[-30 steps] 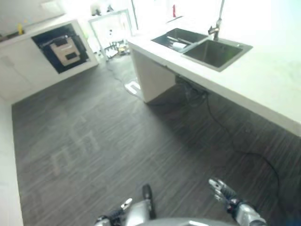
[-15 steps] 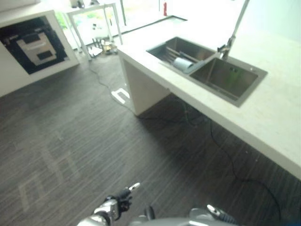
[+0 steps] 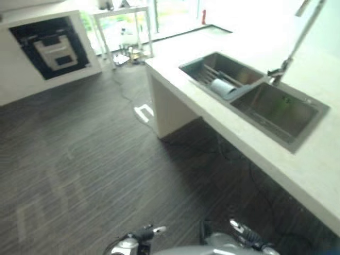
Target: Place the dishes in the dishwasher.
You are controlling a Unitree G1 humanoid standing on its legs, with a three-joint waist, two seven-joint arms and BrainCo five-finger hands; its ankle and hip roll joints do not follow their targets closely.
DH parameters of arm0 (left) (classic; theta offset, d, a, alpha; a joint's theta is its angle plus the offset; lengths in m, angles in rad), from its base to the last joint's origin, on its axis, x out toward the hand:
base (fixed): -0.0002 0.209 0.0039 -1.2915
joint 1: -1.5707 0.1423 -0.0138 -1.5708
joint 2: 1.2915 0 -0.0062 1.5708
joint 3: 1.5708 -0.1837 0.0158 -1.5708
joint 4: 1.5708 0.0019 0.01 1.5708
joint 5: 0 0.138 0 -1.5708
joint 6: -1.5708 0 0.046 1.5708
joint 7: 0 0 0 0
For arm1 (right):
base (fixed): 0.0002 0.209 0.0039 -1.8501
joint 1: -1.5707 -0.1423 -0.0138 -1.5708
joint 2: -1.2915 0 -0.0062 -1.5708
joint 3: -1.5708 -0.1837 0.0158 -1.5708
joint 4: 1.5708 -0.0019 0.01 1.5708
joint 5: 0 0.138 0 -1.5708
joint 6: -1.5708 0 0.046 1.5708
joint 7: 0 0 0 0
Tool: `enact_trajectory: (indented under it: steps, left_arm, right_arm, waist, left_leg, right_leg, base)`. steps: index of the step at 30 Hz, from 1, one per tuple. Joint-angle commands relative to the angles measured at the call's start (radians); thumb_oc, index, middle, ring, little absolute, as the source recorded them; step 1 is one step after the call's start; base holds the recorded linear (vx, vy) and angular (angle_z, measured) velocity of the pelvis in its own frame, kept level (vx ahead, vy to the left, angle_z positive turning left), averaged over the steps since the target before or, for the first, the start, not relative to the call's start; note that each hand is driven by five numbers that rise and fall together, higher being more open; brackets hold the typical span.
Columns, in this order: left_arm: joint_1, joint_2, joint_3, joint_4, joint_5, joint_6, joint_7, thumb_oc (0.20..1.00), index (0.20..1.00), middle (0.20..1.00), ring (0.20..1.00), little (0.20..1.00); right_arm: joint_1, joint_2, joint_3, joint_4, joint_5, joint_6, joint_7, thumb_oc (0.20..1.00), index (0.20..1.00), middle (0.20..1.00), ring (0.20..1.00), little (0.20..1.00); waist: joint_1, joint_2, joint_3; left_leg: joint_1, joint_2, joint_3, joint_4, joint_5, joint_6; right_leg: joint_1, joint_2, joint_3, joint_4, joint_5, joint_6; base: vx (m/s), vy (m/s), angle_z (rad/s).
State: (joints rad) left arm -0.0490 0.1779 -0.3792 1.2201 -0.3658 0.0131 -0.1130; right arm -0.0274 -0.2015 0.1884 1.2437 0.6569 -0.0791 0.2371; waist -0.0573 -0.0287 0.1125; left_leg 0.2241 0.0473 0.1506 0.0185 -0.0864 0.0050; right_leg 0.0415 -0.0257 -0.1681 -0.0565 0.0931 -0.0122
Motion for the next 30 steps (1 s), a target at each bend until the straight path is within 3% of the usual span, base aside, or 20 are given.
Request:
enact_trajectory:
  steps: [1, 3, 4, 5, 7, 10, 13, 16, 22, 30]
  left_arm:
    - [-0.047, -0.022, 0.003, 0.056, -0.017, -0.024, 0.004, 1.0, 1.0, 1.0, 1.0, 1.0]
    - [-0.053, -0.015, 0.022, 0.053, -0.029, -0.056, 0.003, 1.0, 1.0, 1.0, 1.0, 1.0]
    - [-0.056, -0.012, 0.03, 0.048, -0.036, -0.06, 0.005, 1.0, 1.0, 1.0, 1.0, 1.0]
    - [-0.06, -0.007, 0.04, 0.039, -0.053, -0.065, 0.008, 1.0, 1.0, 1.0, 1.0, 1.0]
    - [-0.063, -0.005, 0.059, 0.044, -0.062, -0.085, -0.006, 1.0, 1.0, 1.0, 1.0, 1.0]
    - [-0.066, -0.021, 0.056, 0.047, -0.043, -0.114, -0.016, 1.0, 1.0, 1.0, 1.0, 1.0]
    - [-0.085, -0.029, 0.017, 0.052, 0.003, -0.089, -0.029, 1.0, 1.0, 1.0, 1.0, 1.0]
    - [-0.088, -0.019, -0.023, 0.055, -0.033, -0.077, -0.02, 1.0, 1.0, 1.0, 1.0, 1.0]
    - [-0.079, -0.015, -0.017, 0.059, -0.06, -0.091, -0.031, 1.0, 1.0, 1.0, 1.0, 1.0]
    - [-0.079, -0.003, 0.035, 0.045, -0.144, -0.085, -0.069, 1.0, 1.0, 1.0, 1.0, 1.0]
  right_arm:
    - [-0.019, -0.005, 0.011, 0.032, 0.077, -0.016, 0.004, 1.0, 1.0, 1.0, 1.0, 1.0]
    - [-0.016, -0.013, 0.011, 0.023, 0.073, -0.017, 0.003, 1.0, 1.0, 1.0, 1.0, 1.0]
    - [-0.014, -0.018, 0.013, 0.018, 0.066, -0.016, 0.0, 1.0, 1.0, 1.0, 1.0, 1.0]
    - [-0.01, -0.026, 0.014, 0.014, 0.06, -0.006, -0.011, 1.0, 1.0, 1.0, 1.0, 1.0]
    - [-0.014, -0.036, 0.008, 0.036, 0.042, 0.001, -0.004, 1.0, 1.0, 1.0, 1.0, 1.0]
    - [-0.018, -0.05, -0.017, 0.068, 0.021, 0.003, 0.001, 1.0, 1.0, 1.0, 1.0, 1.0]
    - [-0.002, -0.049, -0.024, 0.085, 0.011, 0.014, 0.044, 1.0, 1.0, 1.0, 1.0, 1.0]
    - [0.028, -0.041, -0.028, 0.092, 0.073, 0.02, 0.05, 1.0, 1.0, 1.0, 1.0, 1.0]
    - [0.037, -0.027, -0.044, 0.091, 0.111, -0.015, 0.056, 1.0, 1.0, 1.0, 1.0, 1.0]
    - [0.052, -0.033, -0.095, 0.073, 0.13, 0.002, 0.082, 1.0, 1.0, 1.0, 1.0, 1.0]
  waist:
    - [-0.032, -0.015, -0.022]
    - [-0.035, -0.029, -0.014]
    - [-0.032, -0.036, -0.004]
    - [-0.022, -0.038, 0.014]
    - [-0.01, -0.026, 0.026]
    - [0.0, -0.006, 0.043]
    - [-0.022, 0.011, 0.017]
    - [-0.041, 0.018, -0.006]
    - [-0.048, 0.007, -0.014]
    - [-0.079, 0.009, -0.021]
  left_leg:
    - [-0.111, -0.07, 0.007, 0.067, -0.039, 0.053]
    - [-0.169, -0.065, 0.006, 0.235, -0.048, 0.048]
    - [-0.232, -0.056, -0.011, 0.35, -0.014, 0.038]
    - [-0.326, -0.041, -0.057, 0.454, 0.057, 0.021]
    - [-0.342, -0.033, -0.093, 0.364, 0.078, 0.017]
    - [-0.364, 0.014, -0.133, 0.194, 0.165, -0.021]
    - [-0.237, 0.029, -0.092, -0.007, 0.127, -0.023]
    - [-0.156, 0.02, -0.079, -0.089, 0.119, -0.018]
    - [-0.135, 0.002, -0.026, -0.076, 0.076, 0.007]
    - [-0.124, -0.012, 0.067, 0.015, -0.002, 0.035]
  right_leg:
    - [-0.015, -0.004, 0.068, 0.099, -0.093, 0.076]
    - [-0.013, -0.009, 0.072, 0.125, -0.112, 0.053]
    - [-0.009, -0.008, 0.08, 0.135, -0.117, 0.038]
    - [0.0, 0.006, 0.103, 0.149, -0.122, 0.017]
    - [0.019, 0.026, 0.137, 0.15, -0.134, 0.018]
    - [0.069, 0.037, 0.171, 0.125, -0.157, 0.023]
    - [0.064, -0.01, 0.125, 0.115, -0.156, 0.061]
    - [0.047, -0.023, 0.121, 0.113, -0.145, 0.083]
    - [0.027, -0.058, 0.131, 0.1, -0.119, 0.11]
    - [-0.003, -0.105, 0.139, 0.123, -0.098, 0.139]
  base:
    - [0.12, -0.16, -0.34]
    - [0.07, -0.128, -0.29]
    - [0.07, -0.119, -0.08]
    - [0.09, -0.035, -0.12]
    - [0.16, 0.112, -0.44]
    - [0.18, 0.26, -1.05]
    - [0.14, 0.282, -0.37]
    - [0.09, 0.127, -0.01]
    - [0.02, 0.057, -0.27]
    - [0.06, 0.076, -0.41]
